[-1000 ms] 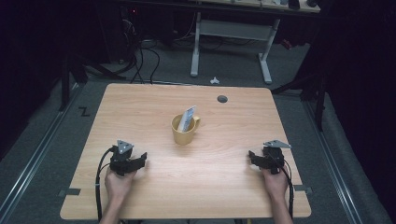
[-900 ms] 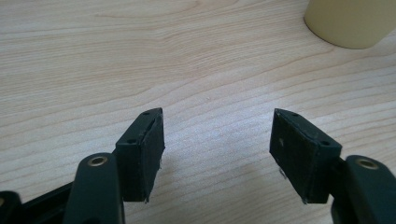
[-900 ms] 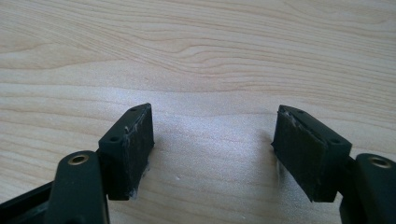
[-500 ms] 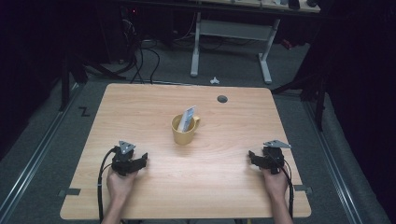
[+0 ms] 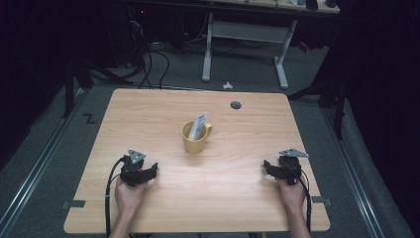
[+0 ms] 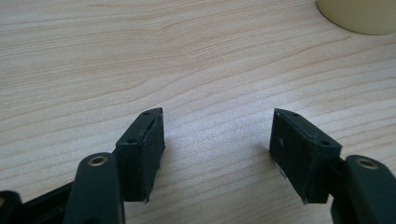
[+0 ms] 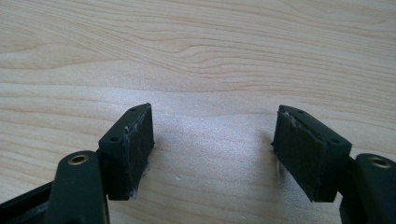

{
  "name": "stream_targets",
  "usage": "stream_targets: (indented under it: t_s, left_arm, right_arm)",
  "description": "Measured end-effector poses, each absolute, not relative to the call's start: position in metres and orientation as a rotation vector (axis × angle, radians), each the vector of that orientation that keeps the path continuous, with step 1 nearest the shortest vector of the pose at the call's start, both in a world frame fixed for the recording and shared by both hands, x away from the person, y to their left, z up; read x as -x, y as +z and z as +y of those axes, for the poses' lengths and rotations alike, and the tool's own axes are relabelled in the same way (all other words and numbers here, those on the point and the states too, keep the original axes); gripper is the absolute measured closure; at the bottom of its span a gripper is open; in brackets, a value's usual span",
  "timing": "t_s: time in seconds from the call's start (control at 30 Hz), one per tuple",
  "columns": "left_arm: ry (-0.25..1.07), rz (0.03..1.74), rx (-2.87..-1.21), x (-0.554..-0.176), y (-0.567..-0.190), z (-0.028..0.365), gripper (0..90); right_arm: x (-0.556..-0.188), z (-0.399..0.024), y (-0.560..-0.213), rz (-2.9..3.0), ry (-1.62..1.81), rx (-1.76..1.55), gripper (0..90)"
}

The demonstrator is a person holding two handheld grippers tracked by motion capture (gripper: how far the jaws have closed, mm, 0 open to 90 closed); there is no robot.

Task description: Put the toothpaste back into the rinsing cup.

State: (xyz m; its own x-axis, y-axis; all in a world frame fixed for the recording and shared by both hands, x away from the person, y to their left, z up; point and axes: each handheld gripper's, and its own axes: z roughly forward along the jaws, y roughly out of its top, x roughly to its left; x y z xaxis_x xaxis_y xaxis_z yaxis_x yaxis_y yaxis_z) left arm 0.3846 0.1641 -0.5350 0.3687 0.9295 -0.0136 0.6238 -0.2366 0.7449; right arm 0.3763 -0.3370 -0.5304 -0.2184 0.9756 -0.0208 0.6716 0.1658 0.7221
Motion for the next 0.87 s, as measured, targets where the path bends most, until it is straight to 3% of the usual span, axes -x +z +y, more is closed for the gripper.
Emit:
stream_targets:
  t_s: [0.87]
  left_arm:
    - [0.580,1.335,-1.963,-0.3858,-0.5360,0.1633,31.8]
  right_arm:
    - [-0.3763,-0.3370,-0.5304,1.960,0.817,-1.552,29.1]
